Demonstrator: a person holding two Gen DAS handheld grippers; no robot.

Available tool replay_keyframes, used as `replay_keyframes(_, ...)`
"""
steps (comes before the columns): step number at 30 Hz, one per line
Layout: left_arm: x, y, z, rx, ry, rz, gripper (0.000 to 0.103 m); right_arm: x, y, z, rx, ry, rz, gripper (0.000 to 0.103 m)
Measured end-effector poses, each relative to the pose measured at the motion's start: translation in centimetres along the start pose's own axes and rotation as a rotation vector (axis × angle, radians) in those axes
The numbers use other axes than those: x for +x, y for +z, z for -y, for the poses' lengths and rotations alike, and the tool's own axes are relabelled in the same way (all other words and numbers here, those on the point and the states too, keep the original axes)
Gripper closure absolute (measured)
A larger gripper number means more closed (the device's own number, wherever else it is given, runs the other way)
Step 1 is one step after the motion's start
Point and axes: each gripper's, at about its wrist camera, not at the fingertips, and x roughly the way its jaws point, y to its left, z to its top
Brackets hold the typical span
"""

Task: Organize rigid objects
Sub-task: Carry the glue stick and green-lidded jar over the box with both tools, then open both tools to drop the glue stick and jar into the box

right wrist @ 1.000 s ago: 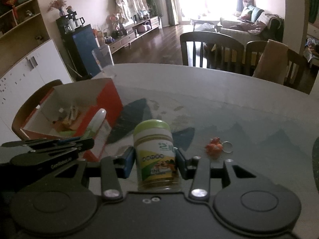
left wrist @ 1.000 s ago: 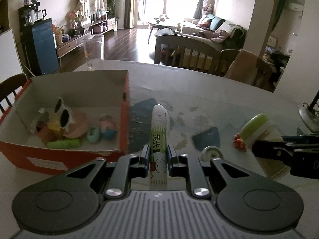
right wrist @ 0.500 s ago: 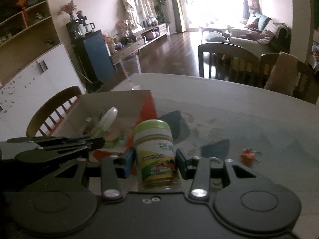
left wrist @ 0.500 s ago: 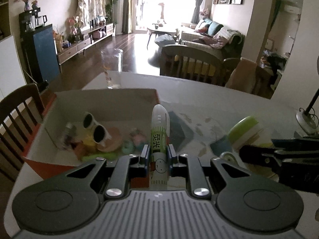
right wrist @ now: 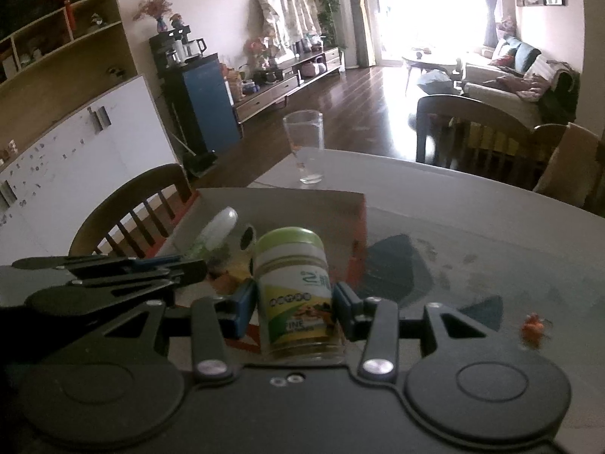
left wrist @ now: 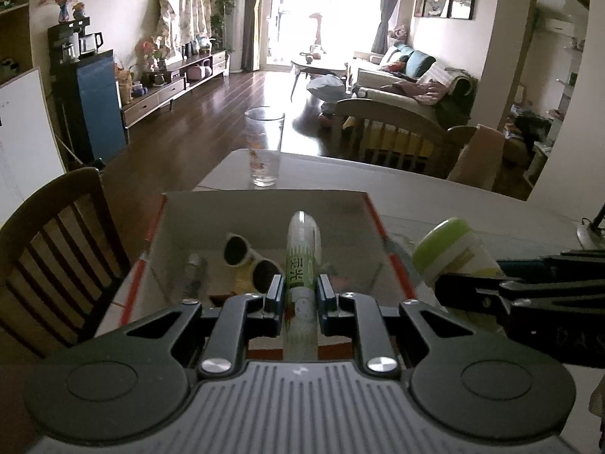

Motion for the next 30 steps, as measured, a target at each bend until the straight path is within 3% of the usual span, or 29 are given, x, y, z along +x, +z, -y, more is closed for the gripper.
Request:
replay_keyframes(7,1.9,1.0,-3.2,0.018,0.017,-0.016,0.086,3.3,1.3,-2.0,-0.011,0.004,-0.018,0.06)
replay_keyframes(13,5.3,0.7,-6.2,0.005,0.034,-0.079,0.086,7.8,2.0,-1.6,0.028,0.018,-0.083,0.059)
replay_keyframes(19,8.1,0.4,-8.5,-0.038,0.015,-0.124,0.086,12.0,1.5,-1.6,0.017,-0.021,-0.153,0.059)
replay_keyframes(30,12.8,0.9,-9.2,-0.006,-0.013,-0.213,0.086,16.3,-0.4,-2.2,-0.018,-0.076,-0.249,0.059)
